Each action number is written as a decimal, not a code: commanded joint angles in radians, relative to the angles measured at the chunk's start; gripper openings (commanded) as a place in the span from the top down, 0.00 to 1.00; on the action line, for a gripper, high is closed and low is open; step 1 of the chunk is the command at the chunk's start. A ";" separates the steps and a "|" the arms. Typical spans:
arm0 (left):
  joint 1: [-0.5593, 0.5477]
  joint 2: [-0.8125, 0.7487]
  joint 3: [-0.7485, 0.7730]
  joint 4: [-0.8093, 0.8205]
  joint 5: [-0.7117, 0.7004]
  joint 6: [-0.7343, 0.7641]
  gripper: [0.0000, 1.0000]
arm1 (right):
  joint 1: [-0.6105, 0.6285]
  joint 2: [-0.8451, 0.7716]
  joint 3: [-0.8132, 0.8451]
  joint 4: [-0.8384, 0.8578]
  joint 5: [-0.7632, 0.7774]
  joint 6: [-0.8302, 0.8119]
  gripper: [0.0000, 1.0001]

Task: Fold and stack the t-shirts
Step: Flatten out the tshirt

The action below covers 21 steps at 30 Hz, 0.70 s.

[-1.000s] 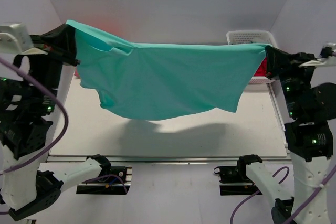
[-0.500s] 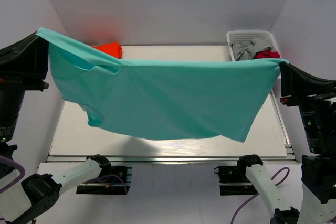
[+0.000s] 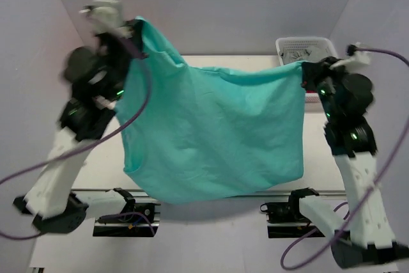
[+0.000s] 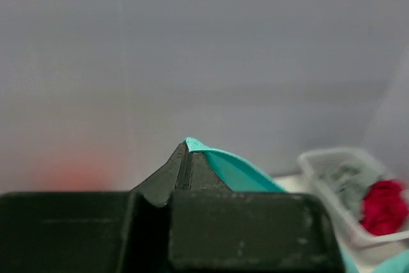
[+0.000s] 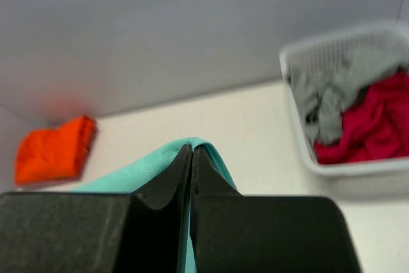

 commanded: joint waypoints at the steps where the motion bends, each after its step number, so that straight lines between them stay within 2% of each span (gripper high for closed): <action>1: 0.019 0.161 -0.095 0.067 -0.242 0.012 1.00 | -0.002 0.108 -0.079 0.113 0.054 0.052 1.00; 2: 0.019 0.230 -0.112 0.082 -0.274 0.001 1.00 | -0.002 0.185 -0.114 0.124 0.063 0.055 1.00; 4: 0.061 0.296 -0.148 0.108 -0.300 -0.011 1.00 | -0.004 0.241 -0.131 0.172 0.079 0.061 1.00; 5: 0.075 0.328 -0.159 0.109 -0.300 -0.011 1.00 | -0.002 0.331 -0.146 0.184 0.082 0.064 1.00; 7: 0.130 0.431 -0.159 0.122 -0.268 -0.038 1.00 | -0.005 0.402 -0.137 0.209 0.074 0.058 1.00; 8: 0.150 0.469 -0.150 0.122 -0.259 -0.067 1.00 | -0.010 0.513 -0.093 0.209 0.069 0.058 1.00; 10: 0.208 0.596 -0.100 0.099 -0.204 -0.097 1.00 | -0.014 0.626 -0.023 0.203 0.068 0.054 1.00; 14: 0.268 0.778 -0.064 0.173 -0.098 -0.097 1.00 | -0.024 0.833 0.122 0.200 0.066 0.043 1.00; 15: 0.277 0.810 -0.032 0.188 -0.079 -0.097 1.00 | -0.027 0.932 0.148 0.197 0.048 0.045 1.00; 21: 0.341 1.052 0.163 0.188 0.060 -0.108 1.00 | -0.036 1.189 0.399 0.184 0.019 0.017 1.00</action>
